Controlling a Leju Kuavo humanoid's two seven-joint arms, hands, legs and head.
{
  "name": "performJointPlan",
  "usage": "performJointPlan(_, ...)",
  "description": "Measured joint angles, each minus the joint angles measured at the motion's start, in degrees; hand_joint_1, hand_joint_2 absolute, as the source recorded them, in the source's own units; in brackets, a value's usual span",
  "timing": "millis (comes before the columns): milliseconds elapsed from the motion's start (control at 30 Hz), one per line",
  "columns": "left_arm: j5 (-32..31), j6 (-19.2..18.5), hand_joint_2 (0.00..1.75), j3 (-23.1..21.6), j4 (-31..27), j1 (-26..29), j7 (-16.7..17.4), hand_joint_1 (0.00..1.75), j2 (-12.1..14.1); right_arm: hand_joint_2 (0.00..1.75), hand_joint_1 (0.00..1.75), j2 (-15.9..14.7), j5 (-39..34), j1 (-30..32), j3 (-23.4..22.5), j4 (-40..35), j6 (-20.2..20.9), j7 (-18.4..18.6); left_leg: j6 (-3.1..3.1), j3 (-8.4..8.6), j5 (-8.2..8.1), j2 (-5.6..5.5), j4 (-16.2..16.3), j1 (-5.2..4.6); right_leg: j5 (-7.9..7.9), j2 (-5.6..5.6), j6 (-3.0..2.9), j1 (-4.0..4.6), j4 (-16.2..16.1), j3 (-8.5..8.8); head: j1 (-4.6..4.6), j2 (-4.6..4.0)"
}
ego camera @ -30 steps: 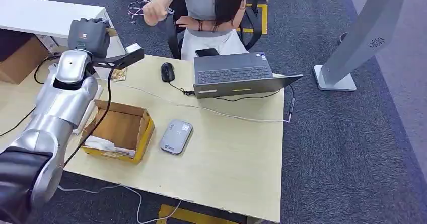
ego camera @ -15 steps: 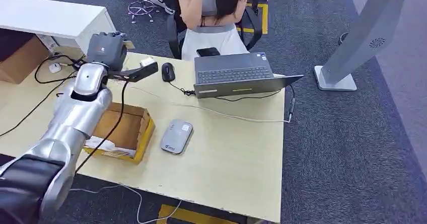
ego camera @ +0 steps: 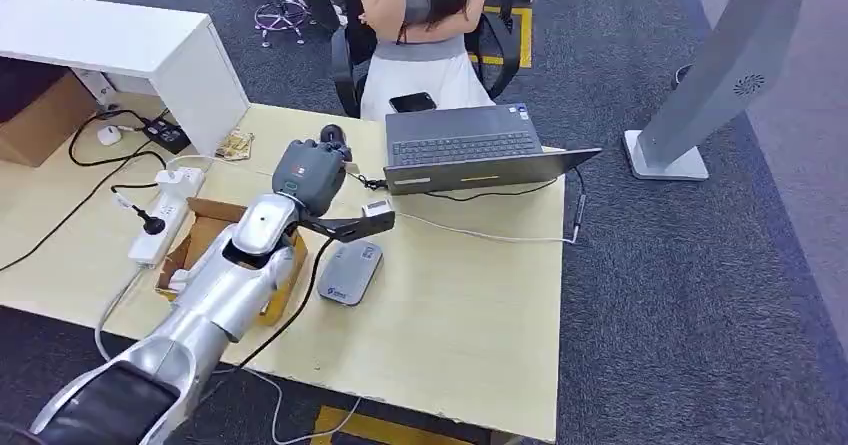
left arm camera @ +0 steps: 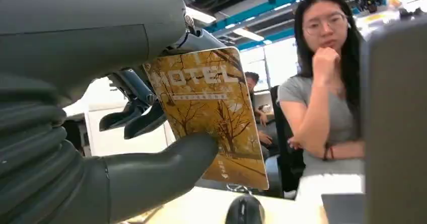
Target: Pass the card to the sensor for recognition and then transmit it.
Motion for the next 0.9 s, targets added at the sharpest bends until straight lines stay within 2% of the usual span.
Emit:
performJointPlan(333,0.2,-0.7,1.75,-0.9,-0.2,0.5,0.2,1.75,-0.9,0.00,0.00,0.0,0.0,0.0,0.0,0.0,0.0,0.0,0.00,-0.01,0.00,0.00,0.0,0.01,0.00,0.01,0.00,0.00,0.0,0.01,0.00,0.00)
performJointPlan(367,0.4,-1.4,1.75,-1.0,-0.2,0.5,0.3,1.75,-0.9,0.00,0.00,0.0,0.0,0.0,0.0,0.0,-0.1,-0.1,0.00,0.00,0.00,0.00,0.0,0.00,0.00,0.01,0.00,0.00,0.0,0.01,0.00,0.00)
performJointPlan(400,1.0,-4.6,1.75,-1.1,-0.2,0.5,1.6,1.75,-1.2,0.00,0.00,0.0,-0.1,0.0,0.0,0.0,-0.3,-0.1,0.00,0.00,0.00,0.00,0.0,0.00,0.00,0.00,0.00,0.00,0.0,0.00,0.00,0.00)
performJointPlan(533,1.6,-10.1,1.75,-1.5,0.4,0.2,3.6,1.75,-1.9,0.00,0.00,0.0,-0.6,0.0,-0.1,0.0,-1.0,0.1,0.00,-0.01,0.00,0.00,0.0,0.00,0.00,0.00,0.00,0.00,0.0,0.00,0.00,0.00)
performJointPlan(700,1.8,-13.4,1.75,-2.5,3.1,-0.8,5.0,1.75,-2.8,0.00,0.00,0.2,-1.1,0.0,-0.5,0.0,-1.3,0.2,0.00,-0.01,0.00,0.00,0.0,0.00,0.00,0.00,0.00,0.00,0.0,-0.01,0.00,0.00)
performJointPlan(900,2.1,-14.4,1.75,-3.6,6.0,-2.0,5.6,1.75,-3.8,0.00,0.00,0.2,-1.1,0.0,-0.9,0.0,-1.5,0.2,0.00,-0.01,0.00,0.01,0.0,0.00,0.00,0.01,0.00,0.00,0.0,-0.01,0.00,0.00)
